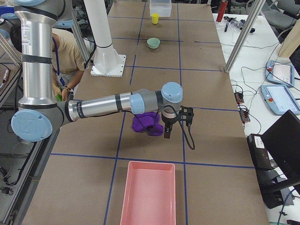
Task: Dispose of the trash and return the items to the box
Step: 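Reach the left gripper down and grasp the yellow cup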
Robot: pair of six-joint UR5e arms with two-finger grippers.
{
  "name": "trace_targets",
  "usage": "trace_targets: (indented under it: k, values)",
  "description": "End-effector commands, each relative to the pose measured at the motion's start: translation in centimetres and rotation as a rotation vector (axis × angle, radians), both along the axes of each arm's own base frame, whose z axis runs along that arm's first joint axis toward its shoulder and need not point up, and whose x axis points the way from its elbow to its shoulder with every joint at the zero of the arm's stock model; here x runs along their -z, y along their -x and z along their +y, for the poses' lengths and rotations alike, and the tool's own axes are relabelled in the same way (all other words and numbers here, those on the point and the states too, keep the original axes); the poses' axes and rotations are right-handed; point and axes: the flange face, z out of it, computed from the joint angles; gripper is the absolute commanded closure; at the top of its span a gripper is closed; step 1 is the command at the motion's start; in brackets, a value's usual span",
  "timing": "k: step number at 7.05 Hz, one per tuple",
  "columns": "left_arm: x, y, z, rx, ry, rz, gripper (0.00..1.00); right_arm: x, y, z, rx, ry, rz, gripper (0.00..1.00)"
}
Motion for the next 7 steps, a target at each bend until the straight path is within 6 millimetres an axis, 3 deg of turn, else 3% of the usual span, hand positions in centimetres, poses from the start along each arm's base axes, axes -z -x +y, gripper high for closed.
trace_targets:
  k: [1,2,3,5,6,7]
  values:
    - [-0.5,-1.2,-0.2,-0.039,-0.033,0.047,0.00,-0.3,-0.1,0.1,-0.001,0.003,0.006,0.00]
    - [-0.9,-1.5,0.2,-0.047,-0.023,0.056,0.00,-0.3,0.0,0.1,0.000,0.006,0.000,0.00]
    - [-2.7,-1.6,2.0,-0.048,0.009,0.063,0.00,-0.7,0.0,0.1,-0.002,0.016,-0.001,0.00]
    - [1.5,-2.5,2.2,-0.069,-0.108,0.091,0.00,-0.7,0.3,0.1,0.003,0.017,0.000,0.00]
    - [1.8,-3.4,2.1,-0.077,-0.105,0.137,0.00,-0.6,0.3,0.0,0.011,0.005,0.001,0.00]
    - [2.5,-6.2,1.8,-0.092,-0.105,0.177,0.00,-0.2,0.5,0.1,0.025,-0.012,-0.004,0.00]
